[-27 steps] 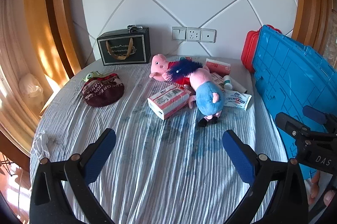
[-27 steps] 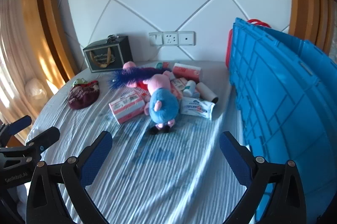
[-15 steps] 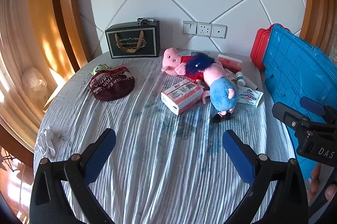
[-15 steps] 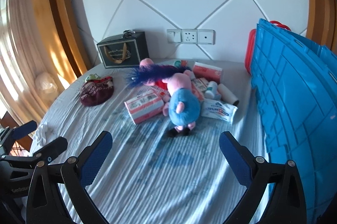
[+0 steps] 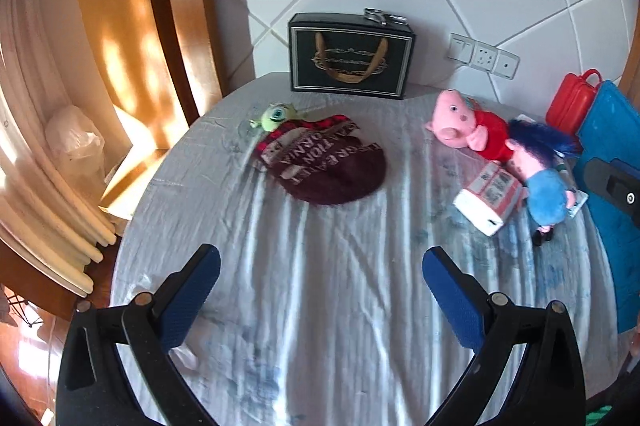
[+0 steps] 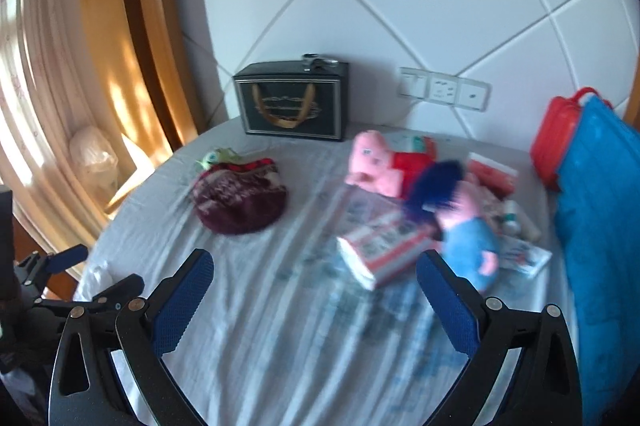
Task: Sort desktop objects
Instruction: 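Move both tools toward the maroon beanie and green plush, then grasp the green one-eyed plush with the left tool while the right tool grasps the maroon beanie, then carry the green plush and beanie into the blue bin with both tools, then open both tools to drop the plush and beanie into the bin, then move both tools back toward the items on the bed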
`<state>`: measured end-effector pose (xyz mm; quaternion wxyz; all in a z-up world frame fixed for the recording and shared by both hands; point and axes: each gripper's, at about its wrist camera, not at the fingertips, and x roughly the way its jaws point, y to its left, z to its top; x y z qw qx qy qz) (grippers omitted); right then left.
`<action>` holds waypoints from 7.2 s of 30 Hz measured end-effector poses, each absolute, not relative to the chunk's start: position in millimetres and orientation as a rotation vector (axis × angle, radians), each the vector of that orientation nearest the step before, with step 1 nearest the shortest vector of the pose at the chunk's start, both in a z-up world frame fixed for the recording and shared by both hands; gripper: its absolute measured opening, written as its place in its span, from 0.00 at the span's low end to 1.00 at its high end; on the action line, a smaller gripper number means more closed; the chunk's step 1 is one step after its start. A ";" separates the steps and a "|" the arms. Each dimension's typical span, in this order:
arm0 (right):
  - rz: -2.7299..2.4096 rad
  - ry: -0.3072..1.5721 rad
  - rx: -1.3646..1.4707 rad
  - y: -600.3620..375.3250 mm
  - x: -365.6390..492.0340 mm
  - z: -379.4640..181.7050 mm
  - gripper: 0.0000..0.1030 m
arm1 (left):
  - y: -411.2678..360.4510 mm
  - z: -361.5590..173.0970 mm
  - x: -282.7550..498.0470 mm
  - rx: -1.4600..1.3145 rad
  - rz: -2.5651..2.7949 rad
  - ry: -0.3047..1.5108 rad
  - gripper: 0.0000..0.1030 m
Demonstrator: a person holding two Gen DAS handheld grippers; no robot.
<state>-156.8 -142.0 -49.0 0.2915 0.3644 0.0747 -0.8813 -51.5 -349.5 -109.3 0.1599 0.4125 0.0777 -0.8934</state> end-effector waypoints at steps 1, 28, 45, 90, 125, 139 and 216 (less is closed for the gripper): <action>-2.339 0.185 0.986 -156.9 -159.0 -51.9 1.00 | -365.5 -110.1 -56.6 1.186 -2.553 0.201 1.00; -2.143 0.349 1.536 -383.9 -353.6 -249.9 1.00 | -586.5 -259.0 -363.6 1.490 -2.462 0.221 1.00; -2.145 0.348 1.508 -387.6 -353.6 -289.6 1.00 | -576.7 -267.1 -345.6 1.449 -2.565 0.242 0.95; -2.460 0.180 0.703 -238.4 -164.4 -29.1 0.05 | -432.1 -64.8 -66.3 0.960 -2.661 0.242 0.50; -3.034 0.148 0.270 245.0 -121.8 195.1 0.05 | 22.2 47.9 -133.4 0.795 -3.170 -0.016 0.50; -3.004 0.312 0.207 442.2 -143.2 202.9 0.05 | 315.7 68.9 -172.1 0.831 -3.225 -0.059 0.51; -2.761 0.177 0.416 279.7 -73.3 67.5 1.00 | 39.0 27.3 -7.5 0.649 -2.791 0.074 0.85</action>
